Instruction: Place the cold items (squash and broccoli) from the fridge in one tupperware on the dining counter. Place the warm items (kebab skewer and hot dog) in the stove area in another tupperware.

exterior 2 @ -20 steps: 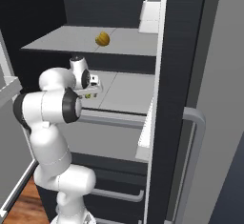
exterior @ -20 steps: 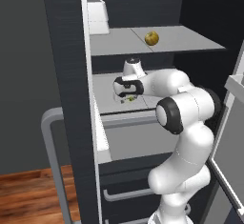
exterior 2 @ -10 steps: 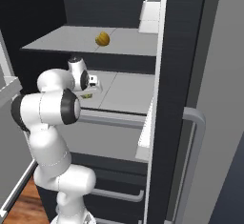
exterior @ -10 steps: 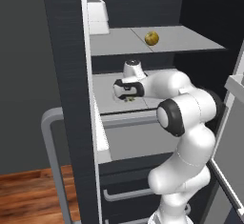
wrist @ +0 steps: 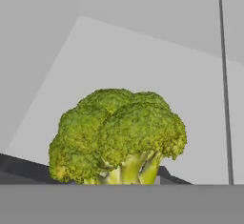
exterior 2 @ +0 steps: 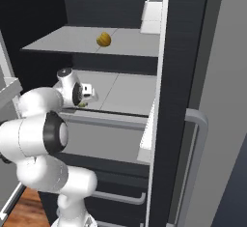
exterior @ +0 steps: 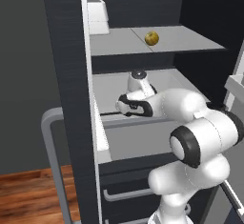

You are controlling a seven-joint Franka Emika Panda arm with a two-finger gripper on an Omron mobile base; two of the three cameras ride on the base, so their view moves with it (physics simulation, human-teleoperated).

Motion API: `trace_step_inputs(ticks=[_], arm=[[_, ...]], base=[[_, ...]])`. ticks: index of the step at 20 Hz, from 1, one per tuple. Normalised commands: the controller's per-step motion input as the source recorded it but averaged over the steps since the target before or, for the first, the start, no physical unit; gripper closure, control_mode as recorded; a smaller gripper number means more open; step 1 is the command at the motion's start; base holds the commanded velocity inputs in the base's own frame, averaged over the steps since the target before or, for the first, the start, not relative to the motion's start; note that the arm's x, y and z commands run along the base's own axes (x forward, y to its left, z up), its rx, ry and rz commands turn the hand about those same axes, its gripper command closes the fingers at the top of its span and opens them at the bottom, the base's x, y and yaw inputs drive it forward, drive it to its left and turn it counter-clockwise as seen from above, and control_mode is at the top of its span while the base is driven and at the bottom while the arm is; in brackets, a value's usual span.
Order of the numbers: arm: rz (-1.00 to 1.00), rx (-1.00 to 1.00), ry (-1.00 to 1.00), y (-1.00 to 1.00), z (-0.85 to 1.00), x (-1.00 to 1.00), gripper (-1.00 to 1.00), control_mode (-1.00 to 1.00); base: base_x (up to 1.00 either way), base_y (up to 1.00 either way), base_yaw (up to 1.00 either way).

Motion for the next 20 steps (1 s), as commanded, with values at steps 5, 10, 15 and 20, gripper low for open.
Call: trace_step_inputs(ticks=[5, 10, 15, 20], arm=[[-0.02, 0.00, 0.00, -0.03, 0.67, -0.83, 1.00, -1.00], [-0.02, 0.00, 0.00, -0.06, 0.71, -0.84, 1.00, -1.00], [-0.05, 0.00, 0.00, -0.07, 0.46, -0.94, 1.00, -1.00], [-0.07, 0.00, 0.00, -0.15, 0.54, -0.89, 1.00, -1.00]], base=[[0.00, 0.00, 0.00], [0.00, 0.00, 0.00], [0.00, 0.00, 0.00], [0.00, 0.00, 0.00]])
